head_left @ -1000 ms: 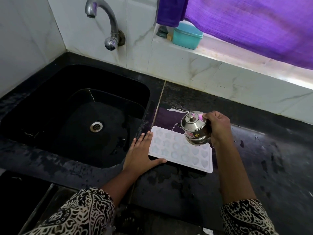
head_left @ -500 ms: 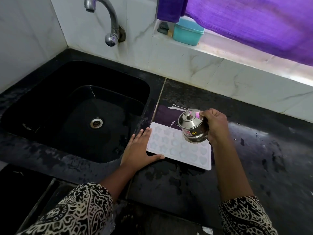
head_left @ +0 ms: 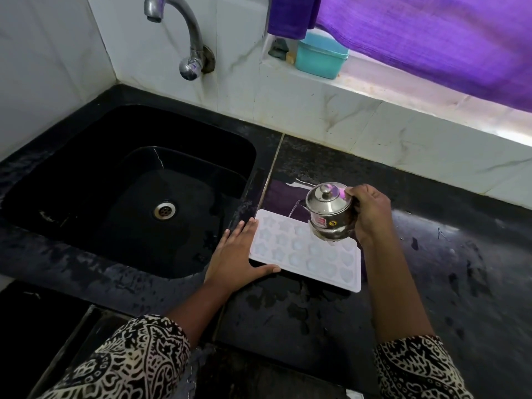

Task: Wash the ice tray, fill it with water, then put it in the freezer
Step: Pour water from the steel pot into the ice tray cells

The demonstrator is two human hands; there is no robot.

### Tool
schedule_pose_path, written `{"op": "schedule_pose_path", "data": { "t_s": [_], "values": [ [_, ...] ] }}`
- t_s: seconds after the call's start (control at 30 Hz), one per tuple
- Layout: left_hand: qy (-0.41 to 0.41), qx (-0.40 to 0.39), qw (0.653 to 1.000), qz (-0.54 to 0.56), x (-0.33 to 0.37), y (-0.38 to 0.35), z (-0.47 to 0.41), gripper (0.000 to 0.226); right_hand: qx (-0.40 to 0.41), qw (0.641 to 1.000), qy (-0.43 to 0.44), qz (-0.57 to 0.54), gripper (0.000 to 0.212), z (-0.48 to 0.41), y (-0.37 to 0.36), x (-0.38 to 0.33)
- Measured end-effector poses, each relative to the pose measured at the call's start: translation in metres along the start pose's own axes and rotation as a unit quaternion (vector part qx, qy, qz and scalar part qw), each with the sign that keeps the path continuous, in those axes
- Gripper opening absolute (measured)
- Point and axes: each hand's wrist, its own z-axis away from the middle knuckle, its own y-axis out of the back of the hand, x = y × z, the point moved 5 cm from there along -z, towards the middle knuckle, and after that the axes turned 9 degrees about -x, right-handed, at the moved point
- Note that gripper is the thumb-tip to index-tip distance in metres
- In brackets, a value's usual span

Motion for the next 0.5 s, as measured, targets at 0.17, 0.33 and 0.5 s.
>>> {"op": "schedule_pose_path", "data": {
  "t_s": [0.17, 0.33, 0.5],
  "values": [
    [0.002, -0.001, 1.0, -0.003, 0.0, 0.0, 0.0, 0.12, 0.019, 0.993, 0.002, -0.119, 0.023, 0.007, 0.007, -0.002],
    [0.0, 0.004, 1.0, -0.003, -0.001, 0.0, 0.001, 0.121, 0.024, 0.992, 0.023, -0.118, 0.026, 0.014, 0.013, -0.008],
    [-0.003, 0.007, 1.0, 0.003, -0.001, 0.0, 0.0, 0.12, 0.041, 0.998, 0.004, -0.048, 0.023, 0.016, 0.024, -0.002]
  ]
}}
